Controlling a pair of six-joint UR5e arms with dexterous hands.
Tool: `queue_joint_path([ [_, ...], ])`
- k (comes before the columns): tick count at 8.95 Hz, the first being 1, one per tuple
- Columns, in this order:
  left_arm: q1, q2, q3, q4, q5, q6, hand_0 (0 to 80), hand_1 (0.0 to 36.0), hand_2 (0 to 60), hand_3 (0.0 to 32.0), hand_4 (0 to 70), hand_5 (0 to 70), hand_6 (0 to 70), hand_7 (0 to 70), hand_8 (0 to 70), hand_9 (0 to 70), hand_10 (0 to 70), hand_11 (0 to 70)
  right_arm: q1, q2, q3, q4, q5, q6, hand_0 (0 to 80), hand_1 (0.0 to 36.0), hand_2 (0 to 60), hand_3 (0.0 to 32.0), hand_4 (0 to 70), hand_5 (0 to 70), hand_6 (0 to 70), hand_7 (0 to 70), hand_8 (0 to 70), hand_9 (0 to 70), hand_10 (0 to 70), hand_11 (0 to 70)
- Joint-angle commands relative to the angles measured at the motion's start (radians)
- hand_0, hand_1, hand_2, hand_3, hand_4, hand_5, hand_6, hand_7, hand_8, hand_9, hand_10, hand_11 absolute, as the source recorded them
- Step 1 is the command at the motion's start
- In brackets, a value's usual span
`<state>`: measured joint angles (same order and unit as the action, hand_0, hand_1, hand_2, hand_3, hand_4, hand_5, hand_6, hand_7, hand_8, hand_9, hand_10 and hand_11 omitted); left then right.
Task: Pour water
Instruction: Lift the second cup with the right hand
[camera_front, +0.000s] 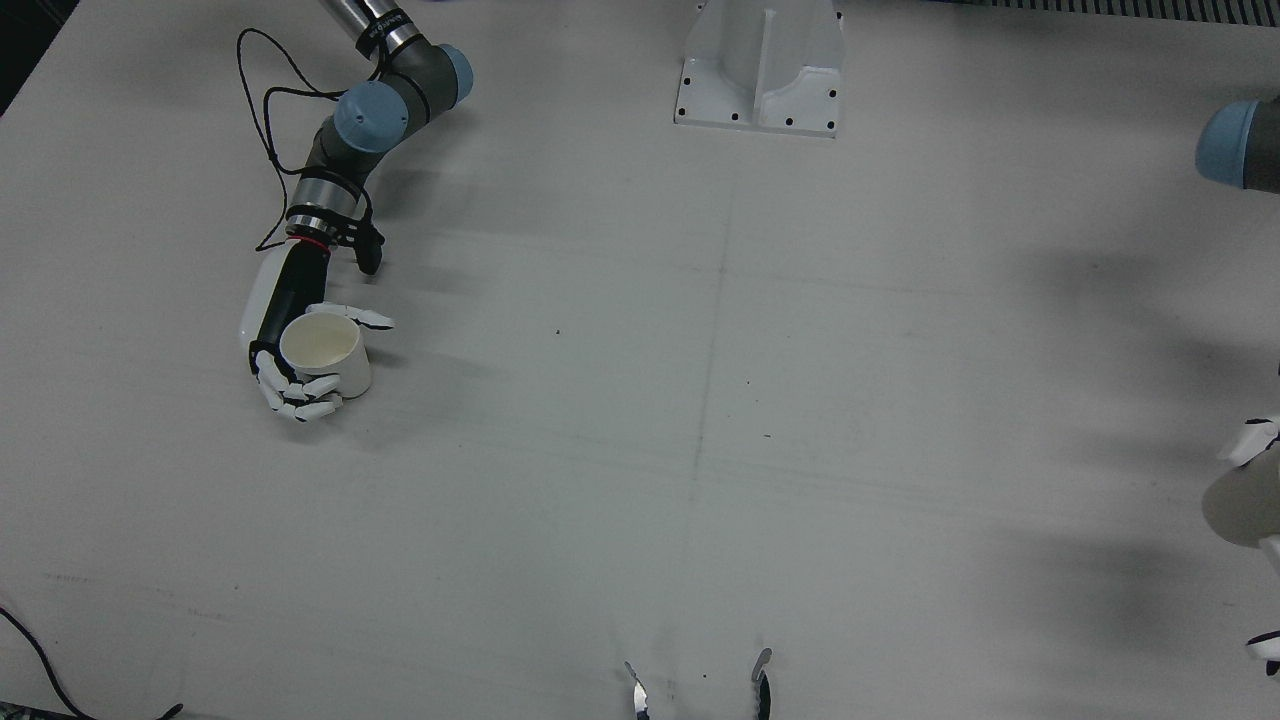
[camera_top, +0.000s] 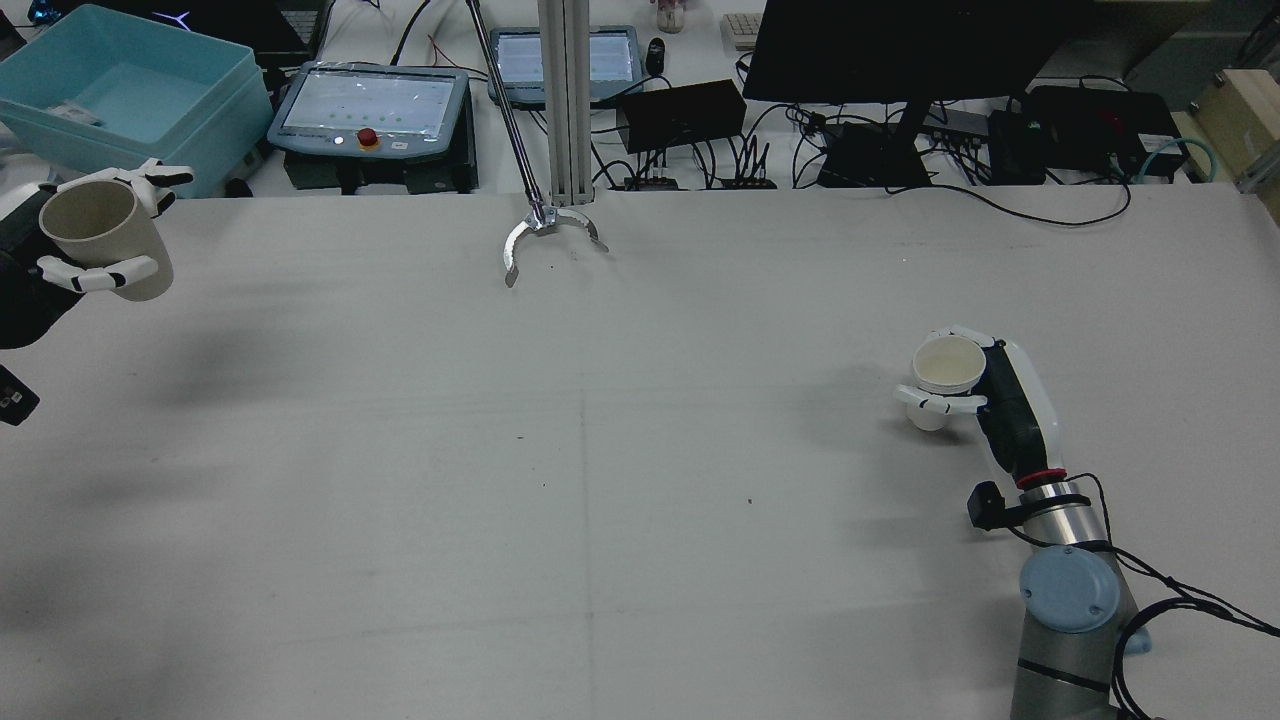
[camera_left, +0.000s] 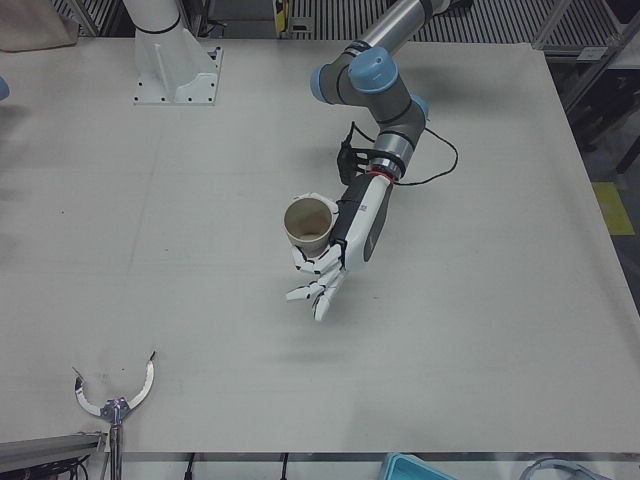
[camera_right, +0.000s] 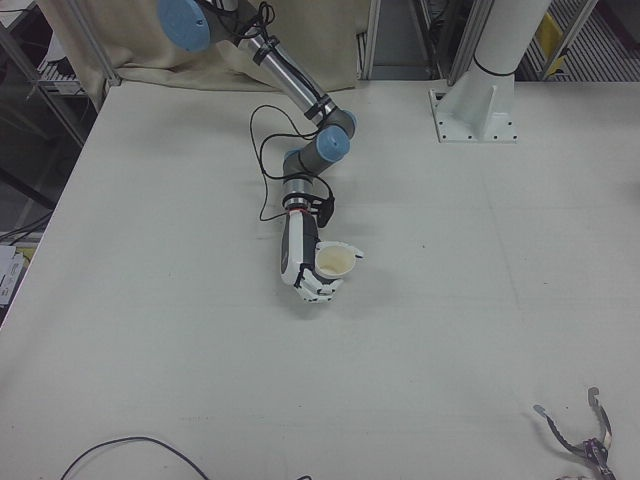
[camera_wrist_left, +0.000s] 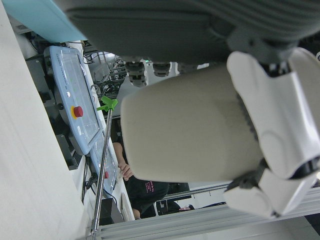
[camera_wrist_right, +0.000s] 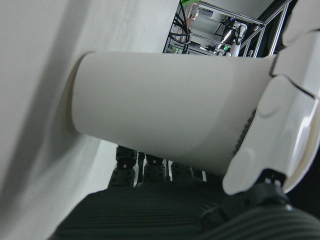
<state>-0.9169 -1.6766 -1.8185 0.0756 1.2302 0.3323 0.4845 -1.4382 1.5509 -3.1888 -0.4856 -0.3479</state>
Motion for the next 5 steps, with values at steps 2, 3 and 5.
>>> queue_joint_path([
  [2, 0.007, -0.014, -0.015, 0.001, 0.003, 0.005, 44.4, 11.2, 55.2, 0.0, 70.0, 70.0, 19.1, 24.0, 3.9, 4.2, 7.1, 10.2, 0.077, -0.011, 0.104, -0.088, -0.011, -0.011, 49.1, 31.1, 60.0, 0.0, 24.9, 70.0, 55.2, 56.1, 49.7, 65.0, 41.1, 59.4],
  [3, 0.012, -0.046, -0.013, 0.012, 0.005, 0.008, 44.2, 11.3, 56.4, 0.0, 70.0, 70.0, 20.0, 24.3, 4.1, 4.1, 7.1, 10.3, 0.116, -0.011, 0.124, -0.088, -0.048, -0.032, 49.8, 31.1, 60.0, 0.0, 24.7, 70.0, 54.1, 54.8, 48.7, 63.5, 40.0, 57.8],
  [5, 0.062, -0.197, -0.004, 0.099, 0.06, 0.013, 43.9, 11.5, 58.9, 0.0, 70.0, 70.0, 22.3, 24.9, 4.8, 4.5, 7.4, 10.7, 0.227, -0.01, 0.176, -0.089, -0.155, -0.118, 51.4, 29.2, 60.0, 0.0, 23.7, 70.0, 51.0, 51.5, 46.3, 60.4, 37.5, 54.5],
])
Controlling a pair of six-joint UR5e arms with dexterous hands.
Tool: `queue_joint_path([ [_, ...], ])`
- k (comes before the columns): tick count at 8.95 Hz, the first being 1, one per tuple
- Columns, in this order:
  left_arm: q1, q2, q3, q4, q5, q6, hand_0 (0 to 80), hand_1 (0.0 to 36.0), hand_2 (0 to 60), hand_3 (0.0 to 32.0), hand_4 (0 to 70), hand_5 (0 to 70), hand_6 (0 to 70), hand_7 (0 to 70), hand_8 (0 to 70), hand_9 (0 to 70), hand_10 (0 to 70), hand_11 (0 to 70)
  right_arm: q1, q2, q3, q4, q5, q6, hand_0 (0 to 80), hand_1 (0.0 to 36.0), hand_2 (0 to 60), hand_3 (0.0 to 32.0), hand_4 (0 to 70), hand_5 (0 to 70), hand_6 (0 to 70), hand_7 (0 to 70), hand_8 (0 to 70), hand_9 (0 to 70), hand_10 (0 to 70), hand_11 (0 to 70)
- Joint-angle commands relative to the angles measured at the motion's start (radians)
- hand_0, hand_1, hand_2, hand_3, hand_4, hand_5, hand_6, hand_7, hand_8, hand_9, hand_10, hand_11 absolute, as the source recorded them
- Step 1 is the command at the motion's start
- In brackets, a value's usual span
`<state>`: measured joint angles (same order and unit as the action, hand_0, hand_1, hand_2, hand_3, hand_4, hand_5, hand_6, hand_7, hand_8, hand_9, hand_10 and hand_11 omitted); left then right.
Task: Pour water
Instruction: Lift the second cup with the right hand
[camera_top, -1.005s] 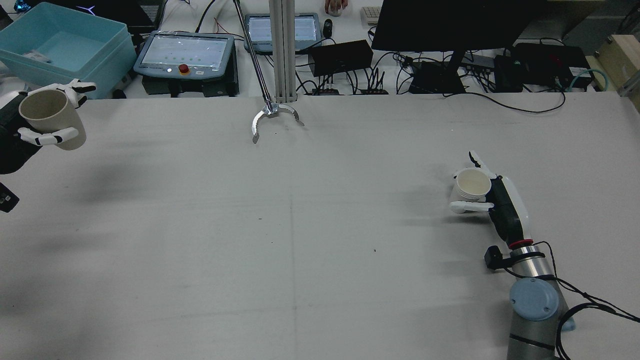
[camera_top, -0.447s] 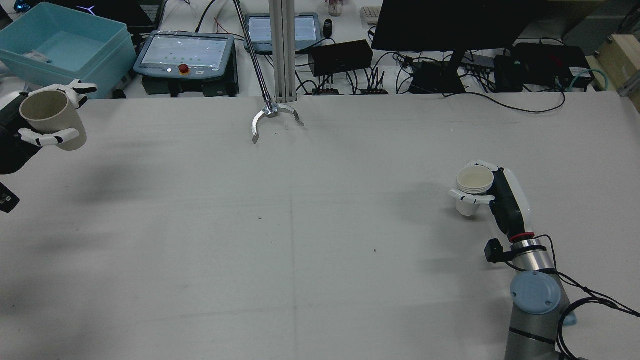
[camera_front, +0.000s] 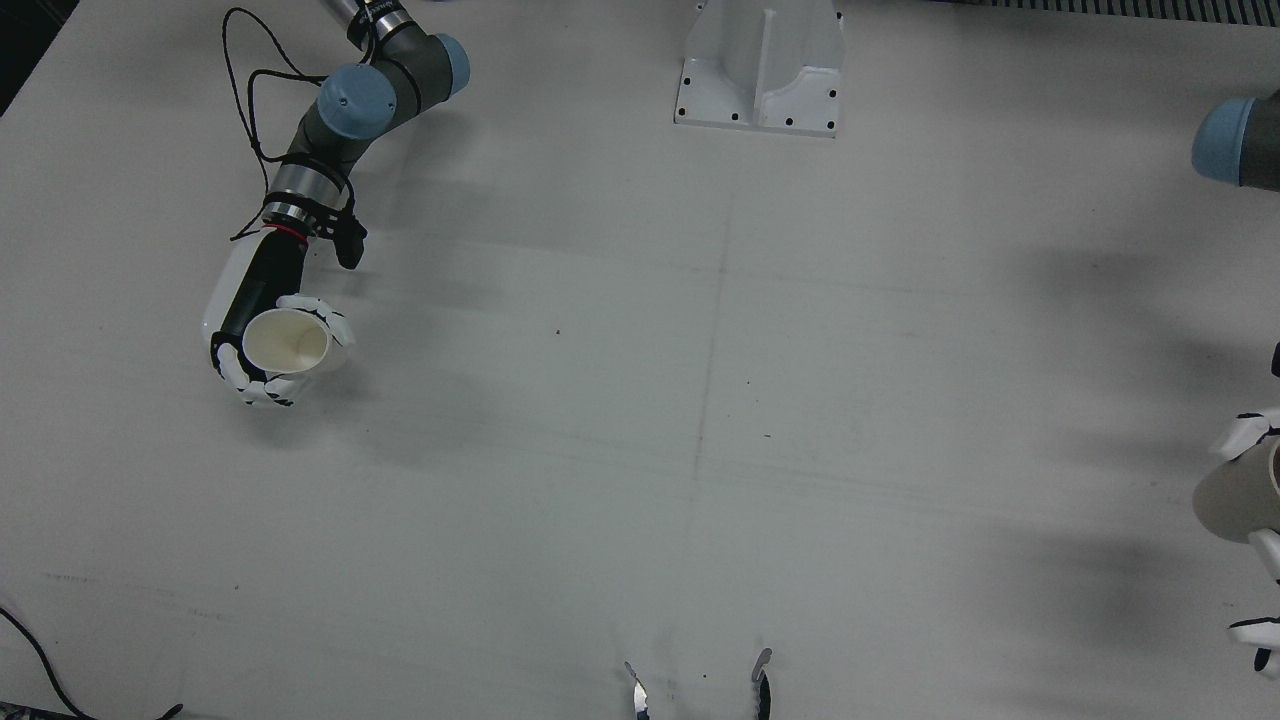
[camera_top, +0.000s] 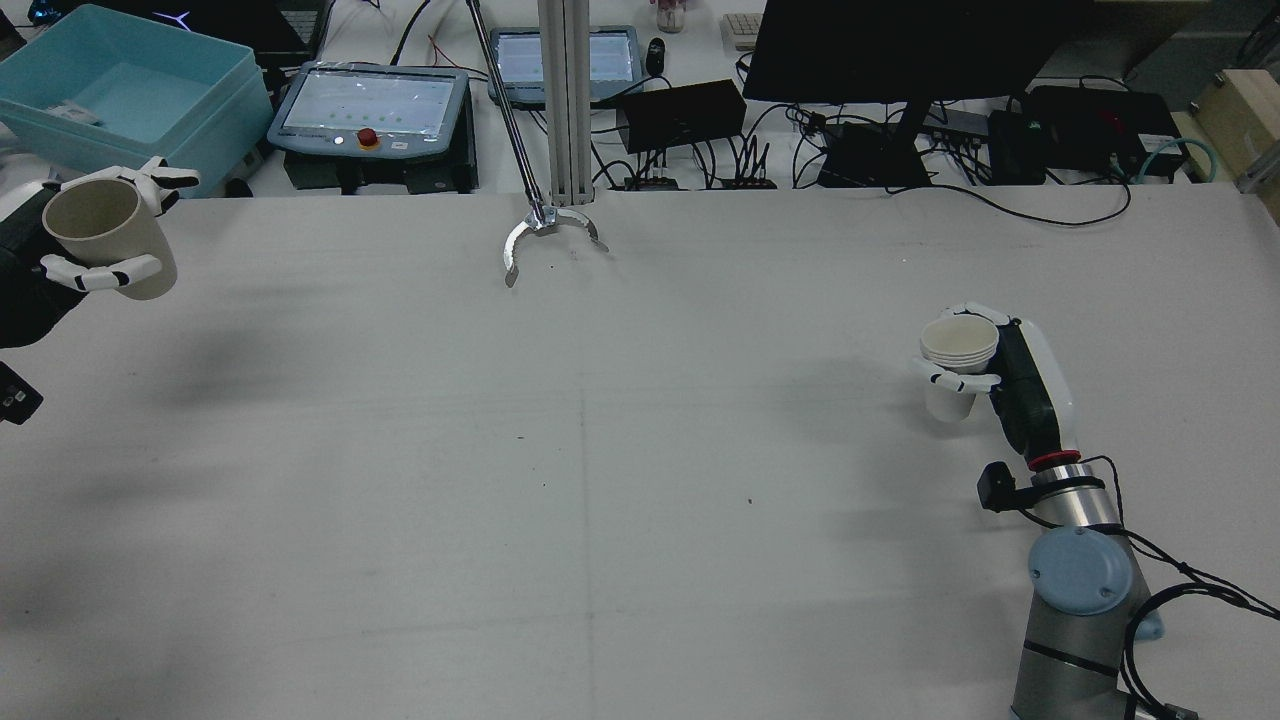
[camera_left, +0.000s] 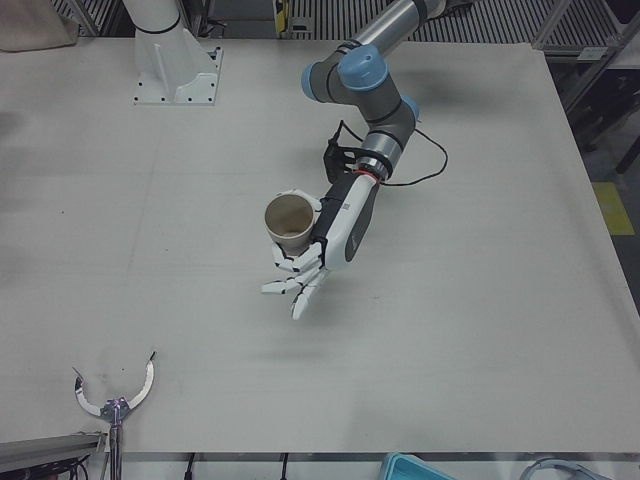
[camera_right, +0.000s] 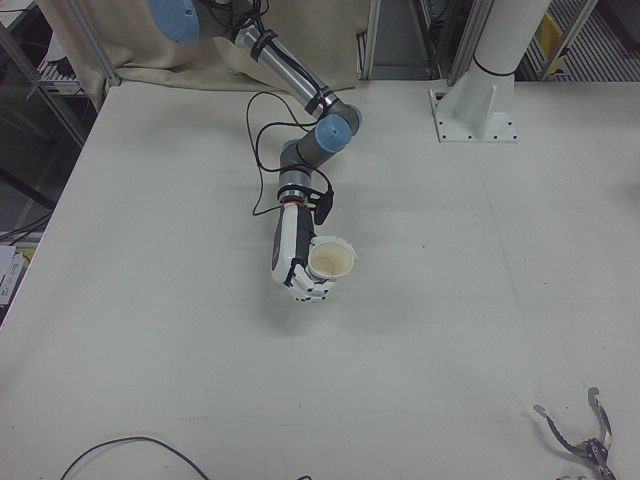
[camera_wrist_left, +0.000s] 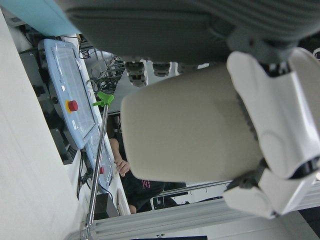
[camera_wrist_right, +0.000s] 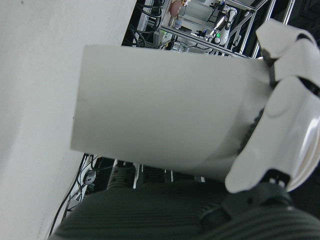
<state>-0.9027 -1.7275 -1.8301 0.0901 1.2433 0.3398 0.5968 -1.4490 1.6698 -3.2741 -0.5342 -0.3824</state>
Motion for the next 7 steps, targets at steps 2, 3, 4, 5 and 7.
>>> queue_joint_path([
  [2, 0.137, -0.284, 0.022, 0.161, 0.047, 0.027, 43.2, 11.0, 59.0, 0.0, 70.0, 70.0, 23.7, 24.8, 5.2, 4.6, 7.7, 11.0, 0.225, 0.005, 0.088, -0.004, -0.214, -0.15, 51.7, 28.3, 60.0, 0.0, 24.0, 70.0, 49.7, 50.3, 45.2, 59.0, 36.2, 52.9],
  [3, 0.175, -0.37, 0.04, 0.187, 0.048, 0.066, 43.4, 11.2, 59.4, 0.0, 70.0, 70.0, 24.5, 25.0, 5.4, 4.9, 7.8, 11.2, 0.259, 0.005, 0.091, -0.004, -0.243, -0.153, 51.9, 28.3, 60.0, 0.0, 24.0, 70.0, 49.6, 50.0, 44.9, 58.6, 35.9, 52.6],
  [4, 0.23, -0.453, 0.07, 0.212, 0.047, 0.094, 43.0, 10.9, 59.3, 0.0, 70.0, 70.0, 23.7, 24.6, 5.3, 4.8, 7.7, 11.0, 0.273, 0.005, 0.09, -0.004, -0.256, -0.153, 52.2, 28.1, 60.0, 0.0, 24.1, 70.0, 49.1, 49.6, 44.6, 58.1, 35.5, 52.0],
  [5, 0.275, -0.527, 0.116, 0.212, 0.047, 0.149, 42.9, 10.6, 58.3, 0.0, 70.0, 70.0, 23.2, 24.5, 5.2, 4.9, 8.0, 11.4, 0.274, 0.005, 0.091, -0.004, -0.257, -0.153, 52.2, 28.1, 60.0, 0.0, 24.3, 70.0, 48.5, 49.0, 44.0, 57.4, 34.9, 51.2],
  [7, 0.381, -0.625, 0.158, 0.209, 0.047, 0.255, 42.5, 10.2, 56.8, 0.0, 70.0, 70.0, 22.2, 24.3, 4.9, 4.7, 8.0, 11.3, 0.274, 0.01, 0.096, -0.004, -0.257, -0.153, 52.5, 27.8, 60.0, 0.0, 23.7, 70.0, 47.5, 48.3, 43.3, 56.6, 34.1, 50.2],
])
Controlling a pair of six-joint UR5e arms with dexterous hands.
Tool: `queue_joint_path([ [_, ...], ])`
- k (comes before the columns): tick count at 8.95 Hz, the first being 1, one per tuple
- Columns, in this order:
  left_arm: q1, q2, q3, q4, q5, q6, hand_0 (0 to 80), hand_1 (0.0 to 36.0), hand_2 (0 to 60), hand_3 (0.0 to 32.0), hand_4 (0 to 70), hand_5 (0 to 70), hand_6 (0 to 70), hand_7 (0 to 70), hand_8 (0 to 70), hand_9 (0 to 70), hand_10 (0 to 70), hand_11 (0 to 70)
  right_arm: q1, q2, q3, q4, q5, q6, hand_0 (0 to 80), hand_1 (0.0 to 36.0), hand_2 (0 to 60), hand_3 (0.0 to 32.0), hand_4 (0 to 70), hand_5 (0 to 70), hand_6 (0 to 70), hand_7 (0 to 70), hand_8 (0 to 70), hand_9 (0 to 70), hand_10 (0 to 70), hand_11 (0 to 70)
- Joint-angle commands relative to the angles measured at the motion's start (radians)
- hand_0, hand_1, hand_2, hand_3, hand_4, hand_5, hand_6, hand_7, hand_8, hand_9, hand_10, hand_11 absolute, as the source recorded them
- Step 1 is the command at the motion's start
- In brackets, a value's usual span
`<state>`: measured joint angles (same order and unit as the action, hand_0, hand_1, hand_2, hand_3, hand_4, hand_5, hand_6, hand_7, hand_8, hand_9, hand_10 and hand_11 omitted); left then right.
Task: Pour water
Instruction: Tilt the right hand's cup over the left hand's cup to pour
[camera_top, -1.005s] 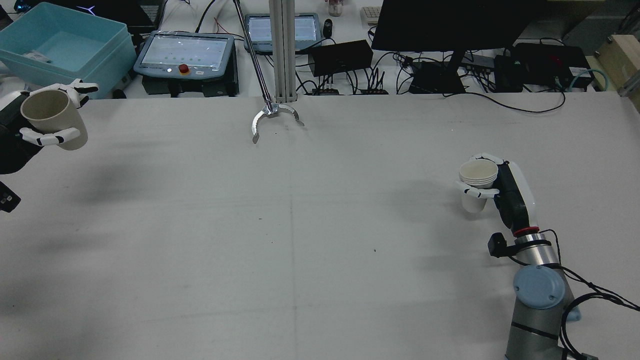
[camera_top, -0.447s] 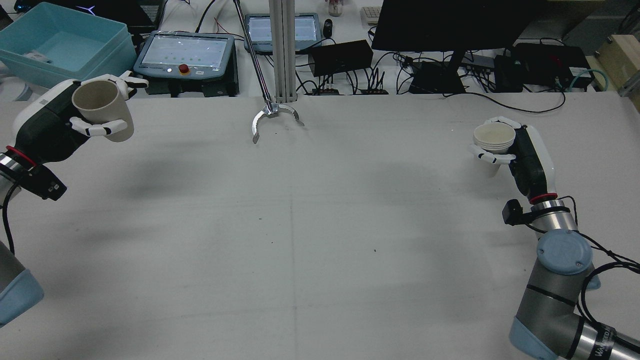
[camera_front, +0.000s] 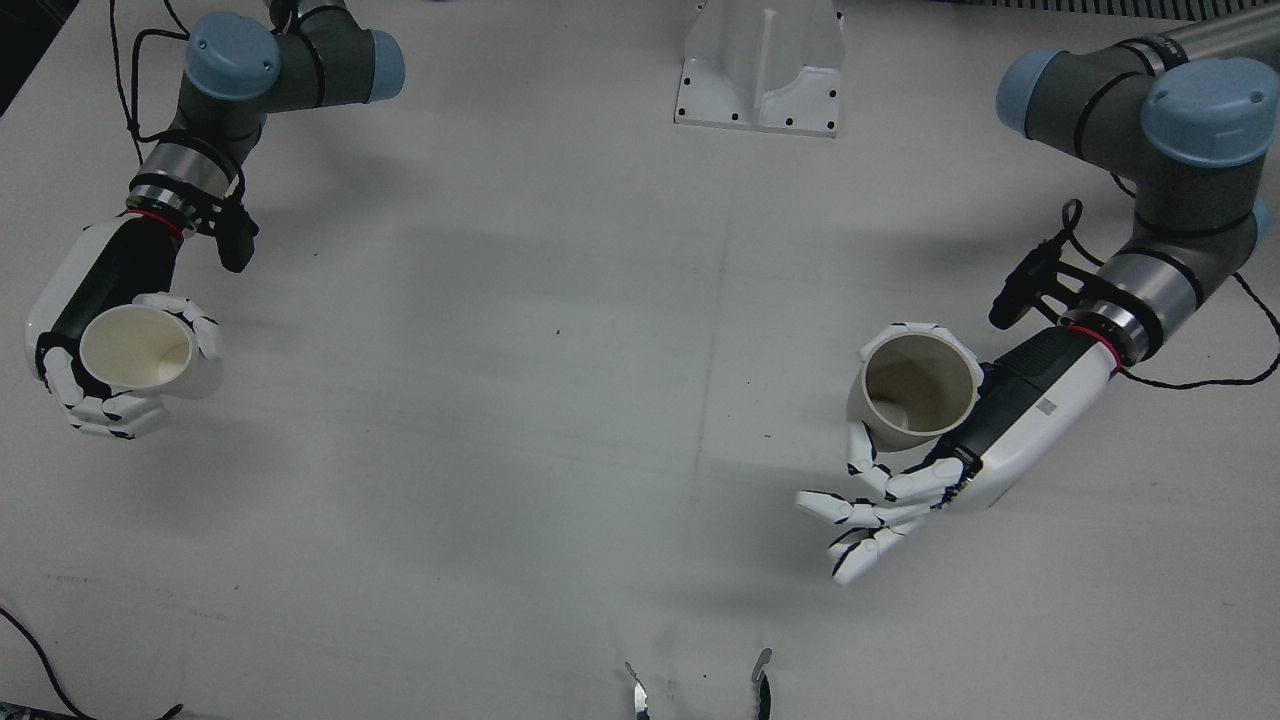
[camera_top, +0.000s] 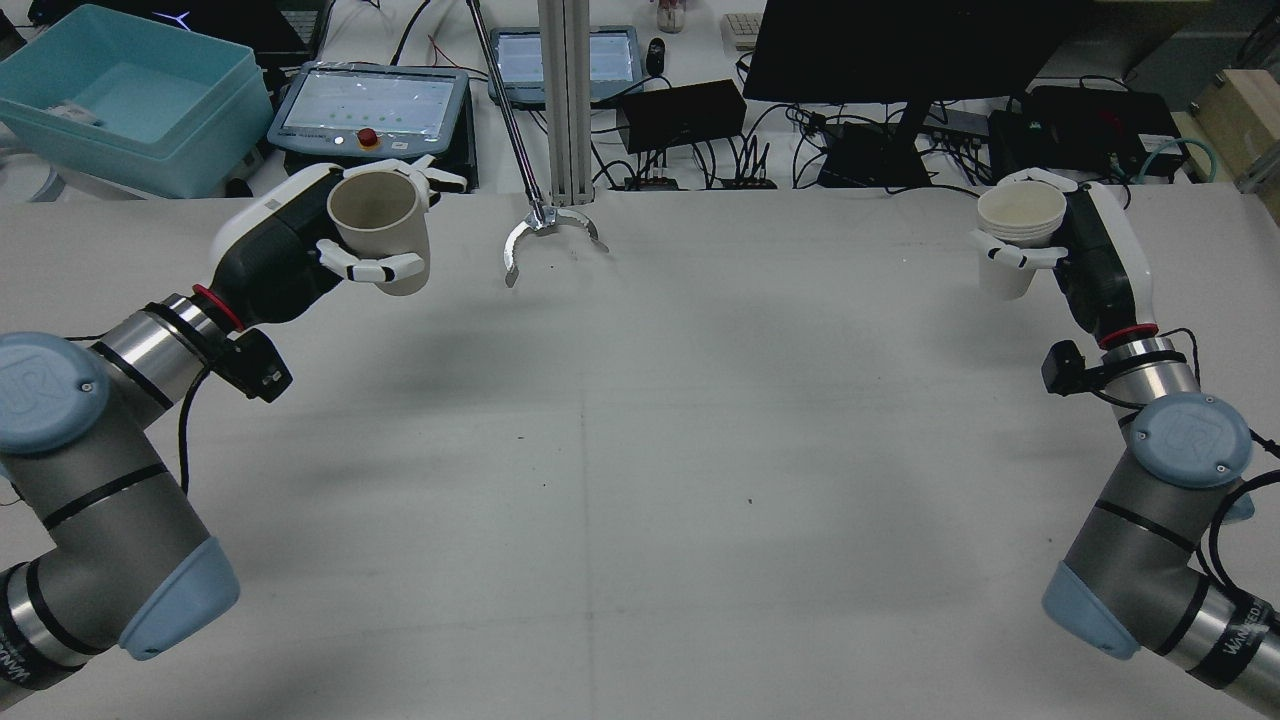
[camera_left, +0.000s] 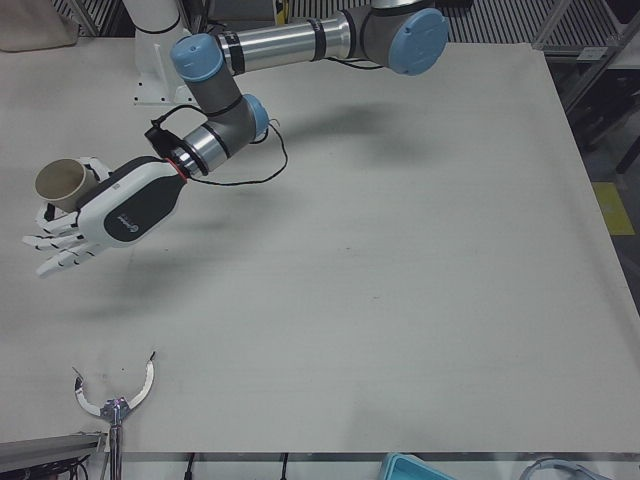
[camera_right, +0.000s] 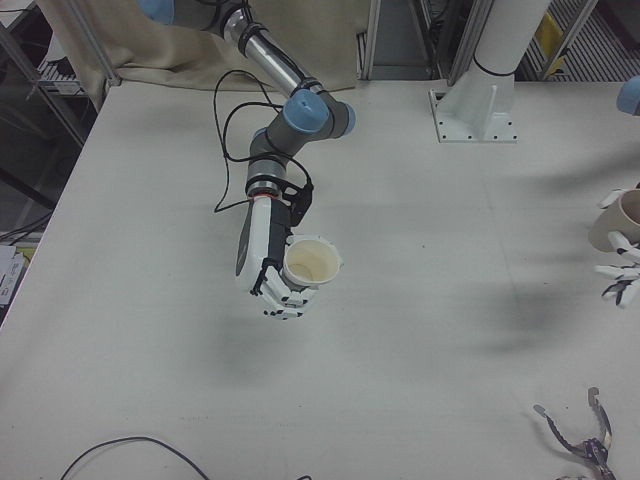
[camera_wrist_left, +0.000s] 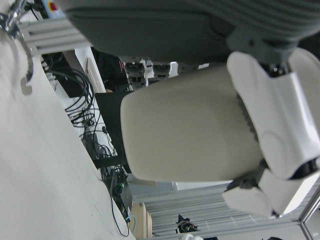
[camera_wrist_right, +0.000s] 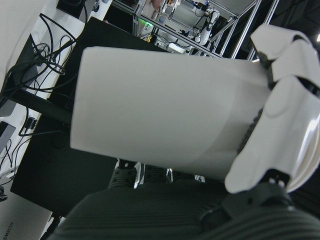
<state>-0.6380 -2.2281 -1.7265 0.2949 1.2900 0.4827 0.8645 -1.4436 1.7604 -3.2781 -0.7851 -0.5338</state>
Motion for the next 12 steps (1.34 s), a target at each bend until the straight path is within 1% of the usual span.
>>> queue_joint_path([
  [1, 0.145, -0.157, 0.092, -0.002, -0.001, 0.126, 42.9, 10.0, 55.2, 0.0, 70.0, 70.0, 22.1, 24.2, 4.8, 4.7, 8.1, 11.5, 0.005, 0.005, 0.005, 0.002, -0.006, -0.002, 52.6, 27.6, 60.0, 0.0, 23.6, 70.0, 47.2, 47.8, 43.0, 56.1, 33.9, 49.9],
  [2, 0.155, -0.188, 0.14, -0.01, 0.0, 0.126, 42.7, 9.7, 54.6, 0.0, 70.0, 70.0, 21.9, 23.9, 4.9, 4.7, 8.1, 11.5, 0.001, 0.005, 0.011, 0.0, -0.008, -0.002, 52.8, 27.8, 60.0, 0.0, 23.5, 70.0, 47.0, 47.7, 42.8, 55.9, 33.7, 49.8],
  [3, 0.155, -0.193, 0.148, -0.014, 0.0, 0.126, 42.8, 9.8, 54.4, 0.0, 70.0, 70.0, 21.8, 23.9, 4.8, 4.7, 8.0, 11.4, -0.004, 0.008, 0.043, 0.0, -0.023, -0.035, 53.3, 30.2, 60.0, 0.0, 23.5, 70.0, 47.6, 48.5, 42.8, 55.7, 33.5, 49.6],
  [4, 0.155, -0.197, 0.151, -0.016, 0.0, 0.126, 42.8, 9.5, 54.0, 0.0, 70.0, 70.0, 22.0, 23.9, 4.8, 4.6, 8.1, 11.4, 0.017, 0.012, 0.164, -0.035, -0.12, -0.189, 54.2, 33.8, 60.0, 0.0, 23.3, 70.0, 48.1, 49.0, 42.3, 54.9, 32.7, 48.9],
  [5, 0.155, -0.197, 0.154, -0.017, 0.0, 0.126, 42.3, 9.2, 53.6, 0.0, 70.0, 70.0, 22.0, 23.9, 4.9, 4.7, 8.1, 11.5, 0.037, 0.052, 0.338, -0.132, -0.208, -0.415, 53.5, 34.1, 60.0, 0.0, 23.7, 70.0, 47.8, 48.3, 42.1, 54.6, 32.7, 48.8],
  [6, 0.156, -0.197, 0.156, -0.019, 0.002, 0.126, 42.3, 9.2, 53.6, 0.0, 70.0, 70.0, 21.8, 23.8, 4.7, 4.5, 8.0, 11.4, 0.037, 0.092, 0.481, -0.218, -0.229, -0.595, 52.7, 33.3, 60.0, 0.0, 24.1, 70.0, 46.5, 46.8, 41.3, 53.6, 32.1, 48.0],
  [7, 0.156, -0.197, 0.156, -0.019, 0.002, 0.126, 42.6, 9.3, 53.3, 0.0, 70.0, 70.0, 21.8, 23.8, 4.8, 4.6, 8.1, 11.4, 0.024, 0.109, 0.572, -0.245, -0.23, -0.718, 53.3, 35.1, 60.0, 0.0, 24.4, 70.0, 45.7, 45.4, 40.0, 51.7, 31.0, 46.7],
  [8, 0.156, -0.199, 0.156, -0.019, 0.002, 0.126, 42.6, 9.3, 53.3, 0.0, 70.0, 70.0, 21.8, 23.7, 4.8, 4.6, 8.1, 11.4, -0.013, 0.111, 0.615, -0.247, -0.23, -0.808, 56.0, 36.0, 60.0, 0.0, 24.7, 70.0, 46.0, 45.1, 38.3, 49.5, 29.4, 44.9],
  [9, 0.155, -0.197, 0.154, -0.02, 0.002, 0.126, 42.3, 9.2, 53.8, 0.0, 70.0, 70.0, 21.5, 23.5, 4.7, 4.5, 8.1, 11.4, -0.071, 0.111, 0.645, -0.252, -0.232, -0.927, 58.9, 36.0, 60.0, 0.0, 24.8, 70.0, 46.0, 44.6, 37.0, 47.7, 28.6, 44.3],
  [10, 0.153, -0.196, 0.15, -0.02, 0.002, 0.126, 42.5, 9.2, 52.9, 0.0, 70.0, 70.0, 21.1, 23.4, 4.6, 4.4, 8.0, 11.3, -0.141, 0.12, 0.666, -0.3, -0.229, -1.06, 59.5, 36.0, 60.0, 0.0, 25.1, 70.0, 46.4, 44.3, 36.6, 47.0, 28.5, 44.3],
  [11, 0.155, -0.194, 0.144, -0.022, 0.002, 0.125, 42.7, 9.4, 52.9, 0.0, 70.0, 70.0, 20.7, 23.3, 4.4, 4.4, 7.9, 11.2, -0.198, 0.171, 0.647, -0.369, -0.218, -1.163, 59.6, 36.0, 60.0, 0.0, 25.1, 70.0, 45.7, 43.1, 35.5, 45.7, 27.7, 43.2],
  [12, 0.156, -0.196, 0.142, -0.025, 0.002, 0.126, 42.7, 9.8, 54.1, 0.0, 70.0, 70.0, 20.4, 23.0, 4.4, 4.3, 7.8, 11.1, -0.217, 0.214, 0.602, -0.4, -0.214, -1.22, 60.9, 36.0, 60.0, 0.0, 25.6, 70.0, 45.5, 42.1, 34.9, 44.7, 27.0, 42.4],
])
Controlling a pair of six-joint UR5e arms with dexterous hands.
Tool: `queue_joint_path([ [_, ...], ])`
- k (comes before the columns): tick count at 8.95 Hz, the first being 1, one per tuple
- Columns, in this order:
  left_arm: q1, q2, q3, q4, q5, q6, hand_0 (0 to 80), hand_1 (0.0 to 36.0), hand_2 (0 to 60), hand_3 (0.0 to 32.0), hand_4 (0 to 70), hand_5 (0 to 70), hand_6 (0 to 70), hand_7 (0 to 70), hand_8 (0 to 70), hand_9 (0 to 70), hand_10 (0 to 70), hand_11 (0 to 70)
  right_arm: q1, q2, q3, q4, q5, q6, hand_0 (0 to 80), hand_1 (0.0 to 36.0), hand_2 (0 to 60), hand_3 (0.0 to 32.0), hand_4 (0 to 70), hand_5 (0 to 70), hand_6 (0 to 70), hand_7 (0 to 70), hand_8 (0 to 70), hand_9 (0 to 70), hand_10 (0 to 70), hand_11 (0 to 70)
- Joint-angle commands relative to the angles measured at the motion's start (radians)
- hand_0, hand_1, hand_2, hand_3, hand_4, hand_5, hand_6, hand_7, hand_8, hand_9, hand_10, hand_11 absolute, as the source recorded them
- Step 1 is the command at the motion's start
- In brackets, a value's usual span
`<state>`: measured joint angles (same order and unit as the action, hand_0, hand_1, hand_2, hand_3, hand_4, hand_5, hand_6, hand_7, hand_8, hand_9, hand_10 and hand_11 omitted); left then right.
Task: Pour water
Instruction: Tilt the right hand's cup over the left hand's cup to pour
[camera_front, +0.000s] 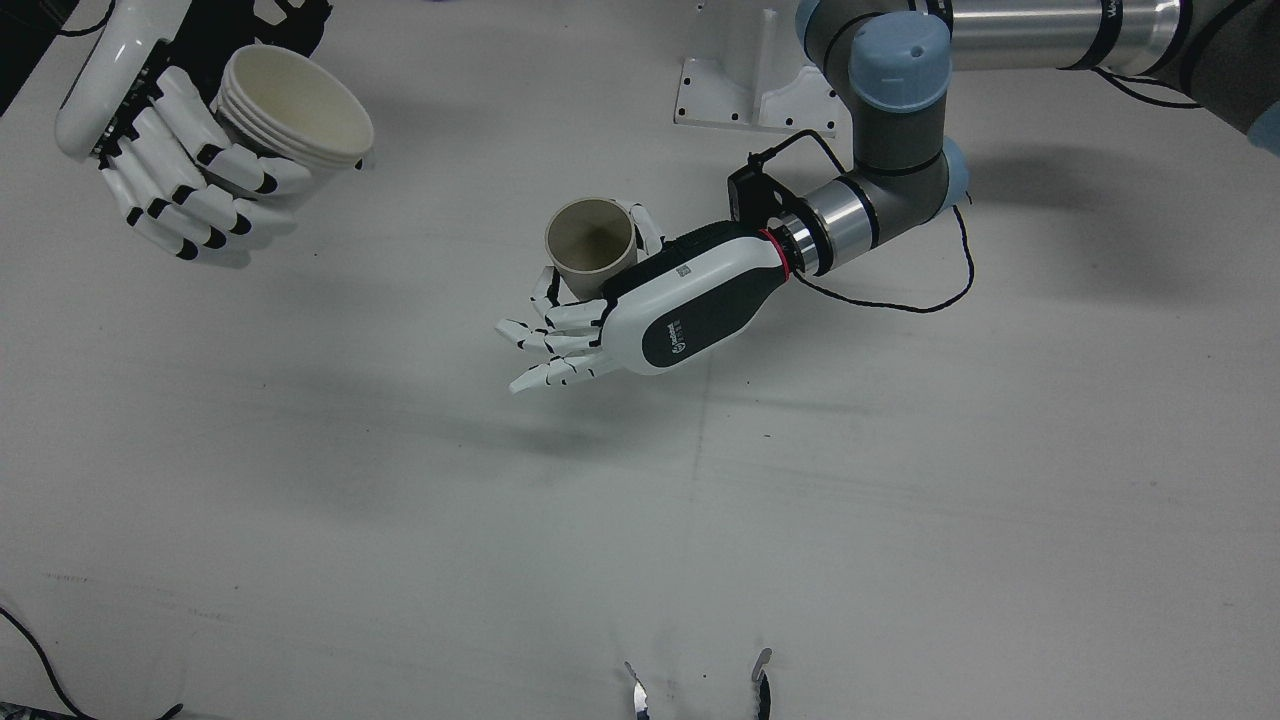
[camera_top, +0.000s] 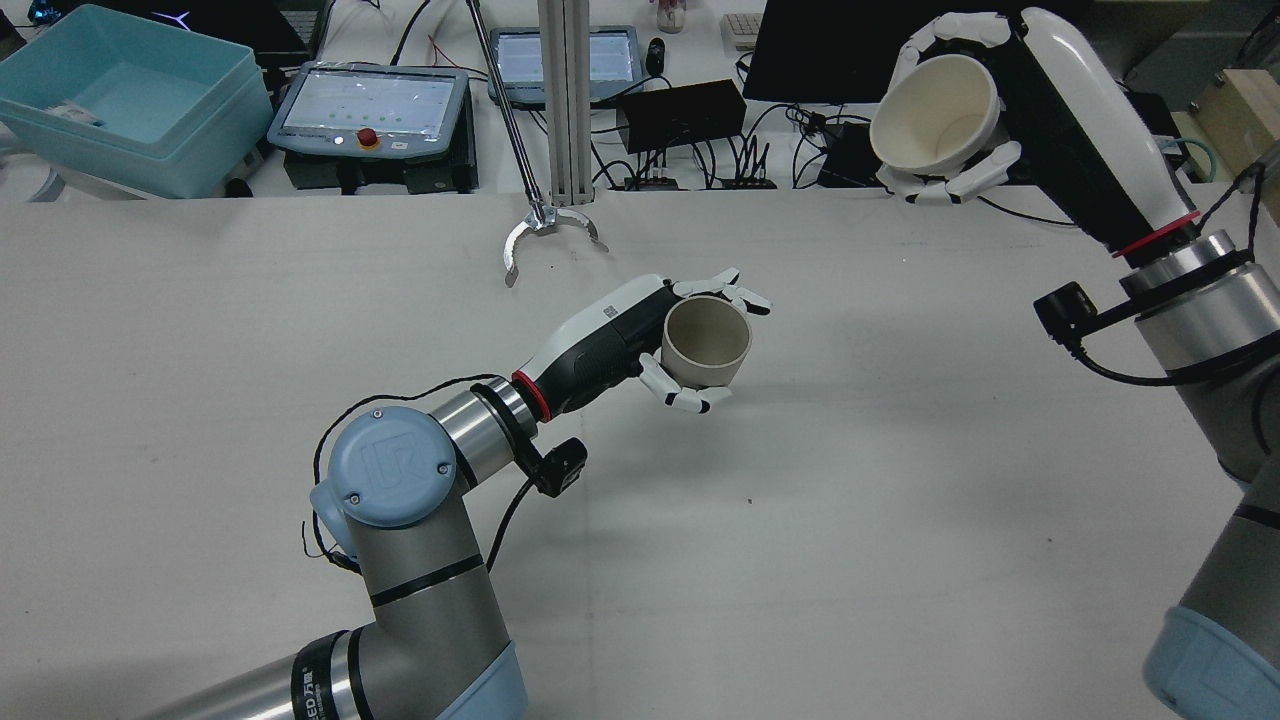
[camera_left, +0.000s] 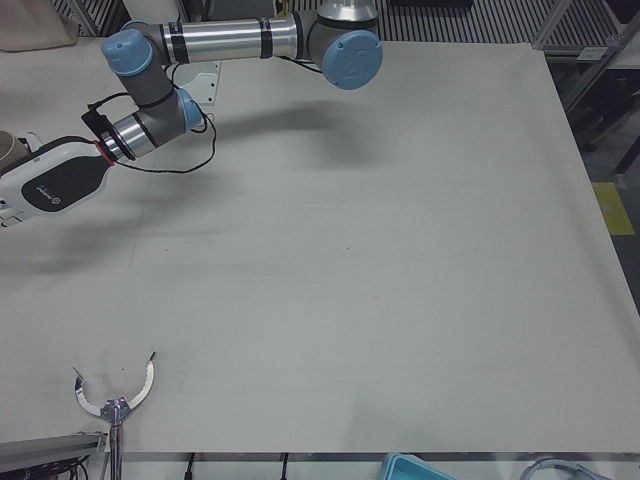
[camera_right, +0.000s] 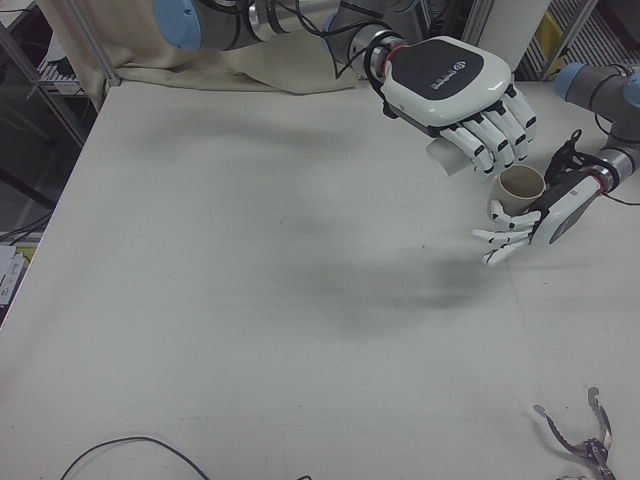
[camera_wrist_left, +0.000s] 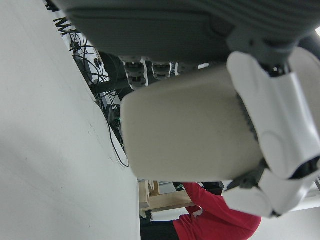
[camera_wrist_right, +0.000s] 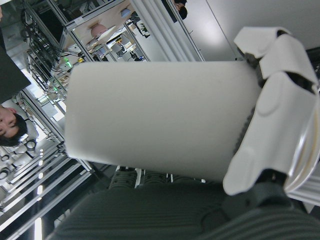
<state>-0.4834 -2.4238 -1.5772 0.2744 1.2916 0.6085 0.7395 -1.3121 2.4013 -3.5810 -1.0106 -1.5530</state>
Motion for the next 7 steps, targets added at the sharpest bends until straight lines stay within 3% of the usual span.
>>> queue_joint_path([
  [1, 0.002, 0.0, -0.006, -0.007, 0.0, 0.0, 42.8, 9.8, 53.9, 0.0, 70.0, 70.0, 20.3, 23.0, 4.4, 4.3, 7.9, 11.3, -0.094, 0.096, -0.063, -0.105, 0.014, -0.203, 61.3, 36.0, 60.0, 0.0, 25.3, 70.0, 44.9, 41.2, 33.9, 43.6, 26.0, 41.3],
  [3, 0.009, 0.003, -0.004, -0.012, 0.0, 0.0, 42.5, 9.5, 53.3, 0.0, 70.0, 70.0, 20.0, 22.6, 4.3, 4.3, 8.0, 11.3, -0.098, 0.138, -0.108, -0.107, 0.015, -0.206, 65.9, 36.0, 60.0, 0.0, 26.4, 70.0, 45.9, 42.4, 34.2, 43.7, 25.3, 40.5],
  [5, 0.008, 0.002, -0.004, -0.014, 0.0, 0.0, 42.5, 9.5, 53.2, 0.0, 70.0, 70.0, 19.7, 22.4, 4.4, 4.4, 7.9, 11.1, -0.097, 0.181, -0.117, -0.105, 0.02, -0.205, 62.0, 36.0, 60.0, 0.0, 24.9, 70.0, 44.9, 41.3, 34.2, 43.9, 25.8, 41.1],
  [7, -0.02, 0.003, -0.007, -0.014, 0.02, -0.006, 42.4, 9.3, 52.4, 0.0, 70.0, 70.0, 19.5, 22.3, 4.2, 4.2, 7.8, 11.1, -0.01, 0.166, -0.053, -0.099, 0.134, -0.103, 56.8, 36.0, 60.0, 0.0, 25.1, 70.0, 42.9, 39.1, 35.1, 45.3, 28.6, 44.1],
])
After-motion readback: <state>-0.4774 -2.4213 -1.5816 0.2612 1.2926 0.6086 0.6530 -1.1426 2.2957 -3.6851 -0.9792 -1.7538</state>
